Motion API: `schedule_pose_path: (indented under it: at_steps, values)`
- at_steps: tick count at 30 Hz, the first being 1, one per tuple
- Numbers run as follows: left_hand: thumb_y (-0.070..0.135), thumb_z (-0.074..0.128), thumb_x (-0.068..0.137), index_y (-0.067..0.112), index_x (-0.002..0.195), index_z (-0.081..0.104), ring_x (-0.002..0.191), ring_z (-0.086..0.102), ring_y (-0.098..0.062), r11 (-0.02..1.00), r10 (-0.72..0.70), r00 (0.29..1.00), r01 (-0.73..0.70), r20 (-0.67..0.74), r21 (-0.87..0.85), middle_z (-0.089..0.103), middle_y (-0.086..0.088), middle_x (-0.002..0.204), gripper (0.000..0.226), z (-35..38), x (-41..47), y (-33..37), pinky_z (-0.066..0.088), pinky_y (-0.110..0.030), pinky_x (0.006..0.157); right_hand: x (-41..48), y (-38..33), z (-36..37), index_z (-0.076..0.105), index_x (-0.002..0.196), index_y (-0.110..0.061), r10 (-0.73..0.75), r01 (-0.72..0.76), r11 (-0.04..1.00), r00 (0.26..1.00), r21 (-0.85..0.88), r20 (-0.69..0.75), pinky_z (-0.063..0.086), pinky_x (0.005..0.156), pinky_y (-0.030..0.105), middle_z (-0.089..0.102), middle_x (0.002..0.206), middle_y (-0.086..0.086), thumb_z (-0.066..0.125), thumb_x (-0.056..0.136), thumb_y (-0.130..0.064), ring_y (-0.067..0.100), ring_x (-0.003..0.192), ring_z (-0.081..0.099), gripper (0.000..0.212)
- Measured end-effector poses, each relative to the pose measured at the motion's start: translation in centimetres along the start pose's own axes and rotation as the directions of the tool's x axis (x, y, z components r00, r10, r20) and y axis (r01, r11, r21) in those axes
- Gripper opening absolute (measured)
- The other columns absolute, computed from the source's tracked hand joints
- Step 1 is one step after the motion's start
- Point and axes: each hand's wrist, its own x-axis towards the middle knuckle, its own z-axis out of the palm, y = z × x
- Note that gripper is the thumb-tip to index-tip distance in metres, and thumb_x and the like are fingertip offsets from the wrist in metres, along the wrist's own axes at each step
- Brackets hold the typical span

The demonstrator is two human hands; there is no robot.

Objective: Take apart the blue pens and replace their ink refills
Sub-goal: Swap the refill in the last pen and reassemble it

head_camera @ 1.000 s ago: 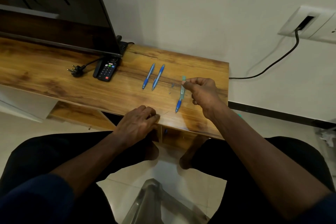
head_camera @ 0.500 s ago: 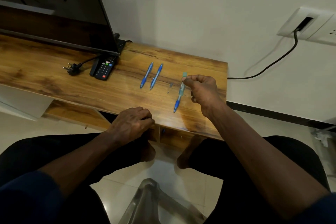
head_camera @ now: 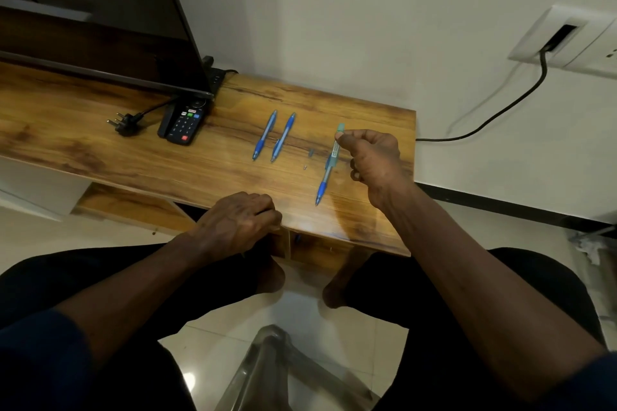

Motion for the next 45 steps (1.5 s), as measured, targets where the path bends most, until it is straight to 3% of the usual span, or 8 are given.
schedule_pose_path:
  at_steps: [5,9,13,16,18,26,36,45]
  values:
    - [0.032,0.07,0.097,0.027,0.106,0.072,0.093,0.061,-0.009,0.959,-0.161,0.984,0.174,0.075,-0.225,0.064,0.007,0.106,0.01,-1.7,1.2,-0.3,0.054,-0.031,0.078,-0.1,0.1,0.0,0.074,0.09,-0.014,-0.006,0.007,1.0,1.0,-0.02,0.023,0.038,0.055,0.029,0.057,0.069,-0.006,0.076,0.093,-0.021,0.011,0.064,0.047,0.007]
    - [0.02,0.079,0.092,0.026,0.097,0.073,0.083,0.066,-0.009,0.71,-0.496,0.865,0.354,-0.074,-0.609,0.069,0.011,0.09,0.01,-4.3,3.3,-0.4,0.056,-0.026,0.071,0.1,0.0,-0.2,0.076,0.098,-0.012,-0.089,0.092,0.989,0.996,-0.113,0.033,0.04,0.059,0.026,0.062,0.076,-0.004,0.076,0.093,-0.022,0.007,0.065,0.05,0.012]
    - [0.018,0.072,0.098,0.017,0.113,0.076,0.083,0.068,-0.009,0.459,-0.646,0.756,0.27,-0.109,-0.847,0.073,0.002,0.091,0.015,-6.7,6.1,-1.4,0.059,-0.029,0.07,0.6,-0.1,-0.1,0.075,0.094,-0.021,-0.196,0.207,0.951,0.978,-0.228,0.07,0.045,0.061,0.031,0.054,0.063,-0.004,0.076,0.093,-0.027,0.006,0.056,0.047,0.006]
    - [0.014,0.07,0.099,0.014,0.106,0.075,0.08,0.067,-0.009,0.31,-0.718,0.691,0.206,-0.086,-0.928,0.075,-0.011,0.097,0.009,-7.9,8.5,-1.9,0.058,-0.025,0.066,1.1,-1.0,0.5,0.075,0.091,-0.024,-0.305,0.327,0.897,0.945,-0.299,0.117,0.048,0.063,0.034,0.053,0.057,-0.005,0.077,0.092,-0.028,0.006,0.052,0.048,0.005]
    - [0.014,0.072,0.097,0.01,0.105,0.075,0.082,0.071,-0.011,0.208,-0.749,0.661,0.164,-0.049,-0.964,0.077,-0.009,0.095,0.009,-8.5,10.0,-2.4,0.059,-0.025,0.069,1.4,-1.9,1.0,0.074,0.09,-0.026,-0.374,0.402,0.845,0.916,-0.352,0.147,0.048,0.062,0.033,0.053,0.056,-0.007,0.077,0.091,-0.03,0.005,0.05,0.049,0.005]
    - [0.012,0.071,0.097,0.01,0.104,0.075,0.097,0.078,-0.026,-0.022,-0.719,0.694,0.038,0.042,-0.999,0.08,-0.014,0.102,0.008,-9.4,13.3,-3.3,0.064,-0.034,0.083,2.2,-3.2,1.7,0.074,0.094,-0.03,-0.498,0.535,0.775,0.844,-0.335,0.197,0.055,0.069,0.046,0.052,0.057,0.001,0.076,0.092,-0.029,0.011,0.052,0.049,0.003]
    - [0.006,0.069,0.097,-0.008,0.111,0.072,0.107,0.076,-0.027,0.002,-0.65,0.758,0.069,0.052,-0.998,0.079,-0.017,0.11,0.02,-9.5,13.0,-3.4,0.063,-0.03,0.086,2.3,-2.8,1.4,0.075,0.096,-0.031,-0.49,0.522,0.793,0.853,-0.315,0.18,0.057,0.074,0.05,0.051,0.057,0.002,0.076,0.093,-0.029,0.014,0.054,0.051,0.004]
    - [0.004,0.072,0.095,-0.005,0.107,0.074,0.107,0.076,-0.03,-0.002,-0.644,0.763,0.079,0.062,-0.997,0.078,-0.018,0.108,0.016,-9.3,13.3,-3.2,0.062,-0.028,0.084,2.0,-2.8,0.9,0.075,0.097,-0.03,-0.496,0.53,0.788,0.848,-0.312,0.188,0.056,0.07,0.042,0.049,0.054,-0.002,0.076,0.093,-0.027,0.011,0.053,0.048,0.005]
